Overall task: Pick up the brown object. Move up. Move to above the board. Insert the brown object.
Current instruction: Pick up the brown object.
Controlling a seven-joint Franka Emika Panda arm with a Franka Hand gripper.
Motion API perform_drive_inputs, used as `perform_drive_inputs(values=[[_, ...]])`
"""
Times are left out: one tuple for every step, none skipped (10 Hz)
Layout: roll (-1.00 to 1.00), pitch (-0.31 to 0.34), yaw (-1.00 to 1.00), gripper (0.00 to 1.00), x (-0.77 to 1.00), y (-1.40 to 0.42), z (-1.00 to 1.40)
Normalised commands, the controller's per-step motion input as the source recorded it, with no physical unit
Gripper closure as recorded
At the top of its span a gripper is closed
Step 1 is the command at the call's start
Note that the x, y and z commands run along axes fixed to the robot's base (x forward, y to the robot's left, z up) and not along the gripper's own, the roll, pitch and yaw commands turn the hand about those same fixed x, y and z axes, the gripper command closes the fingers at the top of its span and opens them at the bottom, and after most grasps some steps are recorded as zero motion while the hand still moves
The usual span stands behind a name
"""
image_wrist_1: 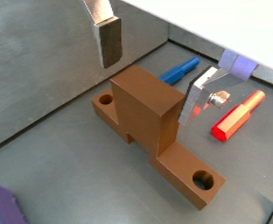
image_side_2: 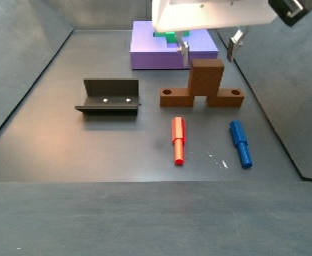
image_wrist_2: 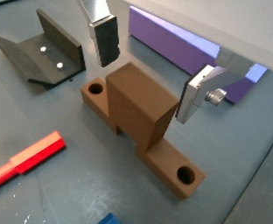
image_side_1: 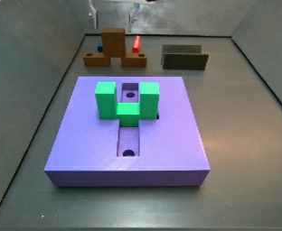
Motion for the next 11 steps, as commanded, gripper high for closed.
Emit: perform_drive_inputs(values=[[-0.14, -0.001, -0.11, 0.0, 0.0, 0.09, -0.27], [-0.16, -0.021, -0.06, 0.0, 0.0, 0.05, -0.31], [-0.17, -0.039, -0.05, 0.0, 0.03, 0.0, -0.31], [-0.16, -0.036, -0.05, 0.0, 0.01, 0.0, -0.31], [-0.16, -0.027, -0.04, 0.0, 0.01, 0.0, -0.3], [-0.11, -0.019, -0.05, 0.0, 0.0, 0.0, -0.27], [-0.08, 0.0, -0.07, 0.0, 0.0, 0.0, -0.13], [-0.05, 0.0, -0.03, 0.0, 0.0, 0.0, -0.09], [-0.03, 0.0, -0.01, 0.0, 0.0, 0.0, -0.04], [0.0, 0.0, 0.0, 0.0, 0.0, 0.0, 0.0], [0.0, 0.0, 0.0, 1.0, 0.0, 0.0, 0.0]])
